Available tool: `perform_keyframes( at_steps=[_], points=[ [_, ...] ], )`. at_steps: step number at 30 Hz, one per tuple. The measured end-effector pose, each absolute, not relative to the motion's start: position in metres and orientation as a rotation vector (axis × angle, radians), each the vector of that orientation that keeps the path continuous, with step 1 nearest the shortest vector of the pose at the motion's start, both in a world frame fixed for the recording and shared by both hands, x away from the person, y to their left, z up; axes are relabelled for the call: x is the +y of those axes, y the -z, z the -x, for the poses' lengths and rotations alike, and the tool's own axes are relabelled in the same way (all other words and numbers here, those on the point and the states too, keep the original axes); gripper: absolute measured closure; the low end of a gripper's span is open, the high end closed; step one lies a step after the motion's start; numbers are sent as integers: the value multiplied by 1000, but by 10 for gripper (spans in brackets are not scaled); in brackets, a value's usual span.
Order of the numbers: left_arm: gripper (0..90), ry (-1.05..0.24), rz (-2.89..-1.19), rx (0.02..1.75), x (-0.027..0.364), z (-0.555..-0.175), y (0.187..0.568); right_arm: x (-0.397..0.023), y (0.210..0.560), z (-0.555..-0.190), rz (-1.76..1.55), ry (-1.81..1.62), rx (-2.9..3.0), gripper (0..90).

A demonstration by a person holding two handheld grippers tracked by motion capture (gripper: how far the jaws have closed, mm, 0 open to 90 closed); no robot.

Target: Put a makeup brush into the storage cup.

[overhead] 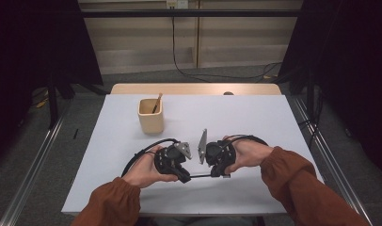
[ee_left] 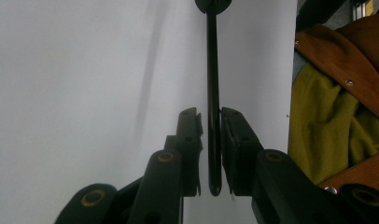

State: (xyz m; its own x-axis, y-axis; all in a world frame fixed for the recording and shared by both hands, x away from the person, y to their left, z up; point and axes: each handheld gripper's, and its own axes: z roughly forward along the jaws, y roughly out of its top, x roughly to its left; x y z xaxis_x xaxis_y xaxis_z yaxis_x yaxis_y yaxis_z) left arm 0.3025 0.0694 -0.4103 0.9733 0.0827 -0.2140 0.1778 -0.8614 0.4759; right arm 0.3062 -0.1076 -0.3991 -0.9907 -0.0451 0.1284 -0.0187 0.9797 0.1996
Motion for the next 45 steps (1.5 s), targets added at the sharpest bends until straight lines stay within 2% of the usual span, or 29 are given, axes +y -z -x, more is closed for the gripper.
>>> perform_keyframes(
  at_steps=[7, 27, 35, 40, 45],
  points=[
    [847, 274, -2592, 205, 68, -302, 412, -108, 399, -307, -49, 313, -2998, 858],
    [858, 264, -2580, 193, 71, -303, 412, -110, 400, -307, -55, 348, -2992, 828],
    [857, 263, -2573, 205, 73, -304, 411, -113, 401, -310, 4, 443, -2984, 601],
    [857, 270, -2556, 216, 75, -304, 411, -114, 401, -310, 40, 494, -2975, 359],
    [856, 262, -2550, 226, 77, -305, 412, -116, 402, -311, 75, 551, -2975, 165]
  ],
)
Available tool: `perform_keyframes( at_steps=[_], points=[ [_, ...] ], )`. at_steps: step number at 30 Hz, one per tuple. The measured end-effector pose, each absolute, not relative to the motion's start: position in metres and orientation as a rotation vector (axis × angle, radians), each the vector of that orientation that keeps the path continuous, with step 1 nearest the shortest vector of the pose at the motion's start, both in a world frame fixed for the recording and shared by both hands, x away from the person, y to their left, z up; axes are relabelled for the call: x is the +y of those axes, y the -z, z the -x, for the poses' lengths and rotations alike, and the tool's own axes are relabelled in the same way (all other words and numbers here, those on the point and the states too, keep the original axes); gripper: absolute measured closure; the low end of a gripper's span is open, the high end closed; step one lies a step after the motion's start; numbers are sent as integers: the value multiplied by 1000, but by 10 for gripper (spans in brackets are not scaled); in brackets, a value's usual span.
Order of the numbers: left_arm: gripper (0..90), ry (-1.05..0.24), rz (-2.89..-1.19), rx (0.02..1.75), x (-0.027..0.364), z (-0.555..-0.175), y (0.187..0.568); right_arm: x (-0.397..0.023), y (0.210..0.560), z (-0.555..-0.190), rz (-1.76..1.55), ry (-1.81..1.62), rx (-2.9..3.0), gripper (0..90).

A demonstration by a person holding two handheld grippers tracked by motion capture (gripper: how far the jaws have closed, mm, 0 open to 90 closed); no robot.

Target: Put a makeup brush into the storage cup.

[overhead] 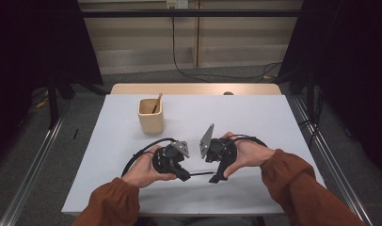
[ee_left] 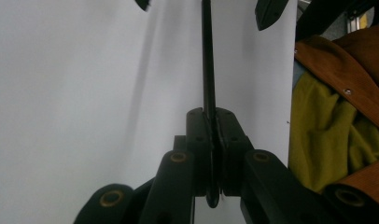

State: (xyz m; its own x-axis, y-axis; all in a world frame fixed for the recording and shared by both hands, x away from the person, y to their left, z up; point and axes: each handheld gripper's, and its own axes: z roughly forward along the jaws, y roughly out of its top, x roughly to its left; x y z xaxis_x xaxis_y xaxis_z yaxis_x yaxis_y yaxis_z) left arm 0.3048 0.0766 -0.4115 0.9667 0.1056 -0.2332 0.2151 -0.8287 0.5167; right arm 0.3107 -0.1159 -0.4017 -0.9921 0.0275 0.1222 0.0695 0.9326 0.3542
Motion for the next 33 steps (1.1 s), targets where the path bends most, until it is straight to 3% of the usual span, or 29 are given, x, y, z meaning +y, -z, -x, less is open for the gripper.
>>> perform_keyframes(
  at_steps=[4, 11, 33],
  points=[
    [856, 261, -2545, 229, 78, -305, 411, -116, 403, -311, 94, 587, -2969, 89],
    [855, 256, -2529, 259, 86, -306, 412, -123, 399, -311, 98, 698, -2965, 44],
    [855, 225, -2482, 349, 118, -304, 414, -166, 394, -307, 266, 901, -2971, 51]
  ],
)
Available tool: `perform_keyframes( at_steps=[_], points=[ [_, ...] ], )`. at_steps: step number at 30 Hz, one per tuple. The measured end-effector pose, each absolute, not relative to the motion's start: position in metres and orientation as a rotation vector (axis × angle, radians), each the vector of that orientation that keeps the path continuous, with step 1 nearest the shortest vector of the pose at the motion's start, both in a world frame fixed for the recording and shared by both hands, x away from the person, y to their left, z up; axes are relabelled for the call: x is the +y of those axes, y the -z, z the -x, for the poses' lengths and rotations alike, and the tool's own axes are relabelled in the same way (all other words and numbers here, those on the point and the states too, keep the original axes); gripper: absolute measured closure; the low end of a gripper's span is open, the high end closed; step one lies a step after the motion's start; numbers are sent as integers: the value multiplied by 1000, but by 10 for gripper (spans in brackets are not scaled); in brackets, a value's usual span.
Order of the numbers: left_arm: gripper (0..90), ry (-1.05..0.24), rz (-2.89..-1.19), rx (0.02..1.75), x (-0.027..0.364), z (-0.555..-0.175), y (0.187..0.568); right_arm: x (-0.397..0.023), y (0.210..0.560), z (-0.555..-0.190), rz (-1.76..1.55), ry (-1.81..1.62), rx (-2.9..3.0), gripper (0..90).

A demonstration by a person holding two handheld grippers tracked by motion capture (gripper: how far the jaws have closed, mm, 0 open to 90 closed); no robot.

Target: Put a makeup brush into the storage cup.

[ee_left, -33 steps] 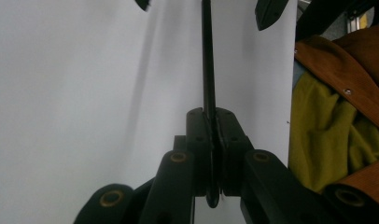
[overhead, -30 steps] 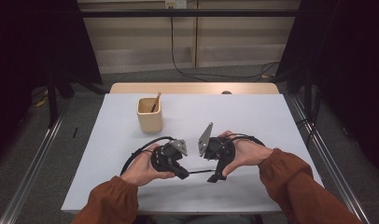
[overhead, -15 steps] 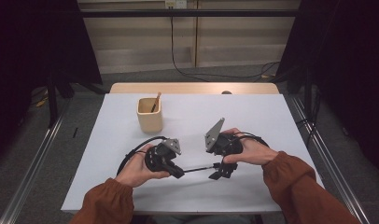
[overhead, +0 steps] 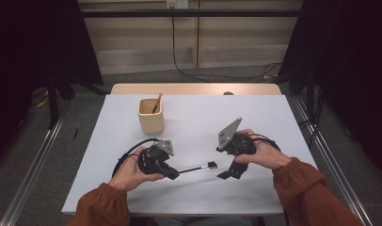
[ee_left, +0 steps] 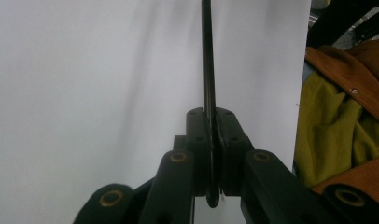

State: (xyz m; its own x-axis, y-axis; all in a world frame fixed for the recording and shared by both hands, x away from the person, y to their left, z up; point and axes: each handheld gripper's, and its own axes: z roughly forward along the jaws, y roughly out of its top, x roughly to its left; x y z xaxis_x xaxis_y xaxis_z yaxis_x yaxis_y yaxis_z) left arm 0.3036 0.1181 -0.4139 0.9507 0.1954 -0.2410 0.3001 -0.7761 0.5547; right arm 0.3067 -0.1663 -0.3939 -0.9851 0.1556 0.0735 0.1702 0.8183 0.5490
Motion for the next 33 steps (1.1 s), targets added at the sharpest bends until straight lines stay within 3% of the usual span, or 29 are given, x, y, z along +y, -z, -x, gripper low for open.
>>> perform_keyframes(
  at_steps=[33],
  points=[
    [856, 178, -2348, 416, 151, -293, 418, -219, 393, -278, 504, 1222, -2932, 73]
  ],
)
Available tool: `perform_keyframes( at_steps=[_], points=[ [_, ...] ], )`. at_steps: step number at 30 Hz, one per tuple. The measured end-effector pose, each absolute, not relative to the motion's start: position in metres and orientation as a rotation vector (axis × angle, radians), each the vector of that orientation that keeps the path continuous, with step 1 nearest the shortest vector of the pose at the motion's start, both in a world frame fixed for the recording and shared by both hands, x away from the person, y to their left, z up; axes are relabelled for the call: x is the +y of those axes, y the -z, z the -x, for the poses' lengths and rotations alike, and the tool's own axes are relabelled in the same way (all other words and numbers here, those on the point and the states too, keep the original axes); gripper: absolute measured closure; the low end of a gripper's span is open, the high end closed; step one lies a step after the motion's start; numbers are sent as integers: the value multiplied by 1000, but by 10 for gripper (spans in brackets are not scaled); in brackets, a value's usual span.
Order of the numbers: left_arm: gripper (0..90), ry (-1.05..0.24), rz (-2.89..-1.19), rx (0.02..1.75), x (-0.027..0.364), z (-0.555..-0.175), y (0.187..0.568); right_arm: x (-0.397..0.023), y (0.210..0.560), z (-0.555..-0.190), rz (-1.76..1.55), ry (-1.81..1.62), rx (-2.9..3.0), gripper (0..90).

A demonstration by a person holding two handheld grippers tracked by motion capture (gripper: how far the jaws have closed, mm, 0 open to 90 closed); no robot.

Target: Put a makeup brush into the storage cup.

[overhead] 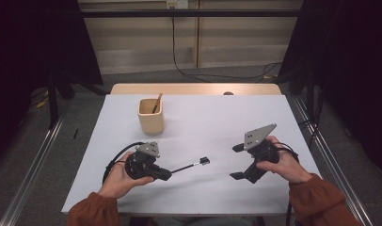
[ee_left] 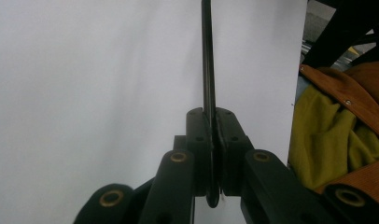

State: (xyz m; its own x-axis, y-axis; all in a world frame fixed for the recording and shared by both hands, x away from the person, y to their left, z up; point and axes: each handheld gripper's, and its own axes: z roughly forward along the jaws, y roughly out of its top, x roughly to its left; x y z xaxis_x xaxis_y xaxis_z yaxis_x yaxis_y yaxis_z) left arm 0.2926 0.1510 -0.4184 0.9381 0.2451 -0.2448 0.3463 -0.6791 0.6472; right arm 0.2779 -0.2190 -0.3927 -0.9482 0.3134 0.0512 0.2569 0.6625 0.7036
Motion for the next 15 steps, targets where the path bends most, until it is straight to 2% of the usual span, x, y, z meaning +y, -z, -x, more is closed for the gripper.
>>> perform_keyframes(
  at_steps=[15],
  points=[
    [856, 140, -2248, 452, 162, -285, 423, -220, 402, -273, -565, -1296, 2706, 80]
  ],
)
